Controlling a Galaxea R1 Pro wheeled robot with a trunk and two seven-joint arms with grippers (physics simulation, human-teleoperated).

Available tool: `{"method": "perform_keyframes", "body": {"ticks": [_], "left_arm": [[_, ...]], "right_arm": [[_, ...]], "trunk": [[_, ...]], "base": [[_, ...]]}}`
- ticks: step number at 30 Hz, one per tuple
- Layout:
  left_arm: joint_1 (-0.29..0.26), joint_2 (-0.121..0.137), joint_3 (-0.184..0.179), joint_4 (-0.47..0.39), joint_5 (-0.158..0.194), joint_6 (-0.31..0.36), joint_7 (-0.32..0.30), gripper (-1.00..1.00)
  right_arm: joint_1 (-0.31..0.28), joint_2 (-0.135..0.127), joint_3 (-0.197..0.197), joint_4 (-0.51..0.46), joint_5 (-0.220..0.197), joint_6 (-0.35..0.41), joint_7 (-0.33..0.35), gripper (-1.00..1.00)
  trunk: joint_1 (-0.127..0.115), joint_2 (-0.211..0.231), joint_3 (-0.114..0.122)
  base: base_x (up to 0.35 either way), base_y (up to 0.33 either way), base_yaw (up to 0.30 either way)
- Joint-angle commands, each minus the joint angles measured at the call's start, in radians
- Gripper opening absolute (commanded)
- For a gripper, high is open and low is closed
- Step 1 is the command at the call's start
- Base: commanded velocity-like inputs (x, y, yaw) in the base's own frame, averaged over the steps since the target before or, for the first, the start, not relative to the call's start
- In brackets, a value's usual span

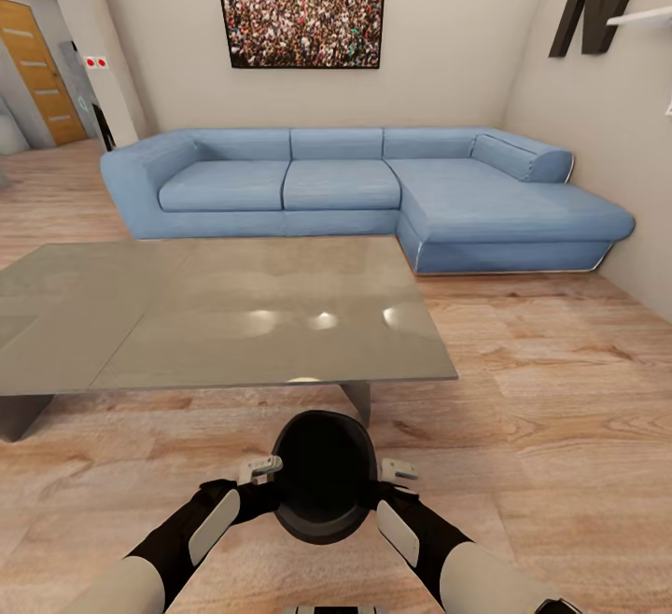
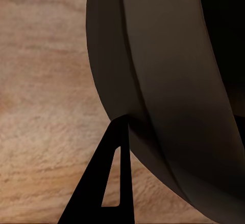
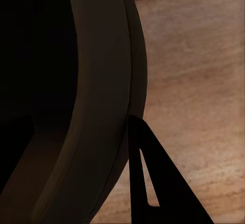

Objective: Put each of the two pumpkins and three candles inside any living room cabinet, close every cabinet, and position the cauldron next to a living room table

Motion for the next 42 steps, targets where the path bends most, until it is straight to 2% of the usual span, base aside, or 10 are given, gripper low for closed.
{"method": "perform_keyframes", "body": {"ticks": [1, 34, 42], "left_arm": [[-0.001, 0.001, -0.014, -0.002, 0.049, -0.001, 0.006, -1.00], [-0.001, 0.001, -0.014, -0.003, 0.049, -0.001, 0.006, -1.00], [-0.001, 0.001, -0.014, -0.003, 0.049, -0.001, 0.006, -1.00]], "right_arm": [[-0.001, -0.001, 0.019, -0.054, -0.007, 0.004, 0.039, -1.00], [-0.001, -0.001, 0.019, -0.054, -0.007, 0.004, 0.039, -1.00], [-0.001, -0.001, 0.019, -0.054, -0.007, 0.004, 0.039, -1.00]], "trunk": [[0.000, 0.000, -0.001], [0.000, 0.000, -0.001], [0.002, -0.002, -0.020]], "base": [[0.000, 0.000, 0.000], [0.041, 0.000, 0.000], [0.000, 0.000, 0.000]]}}
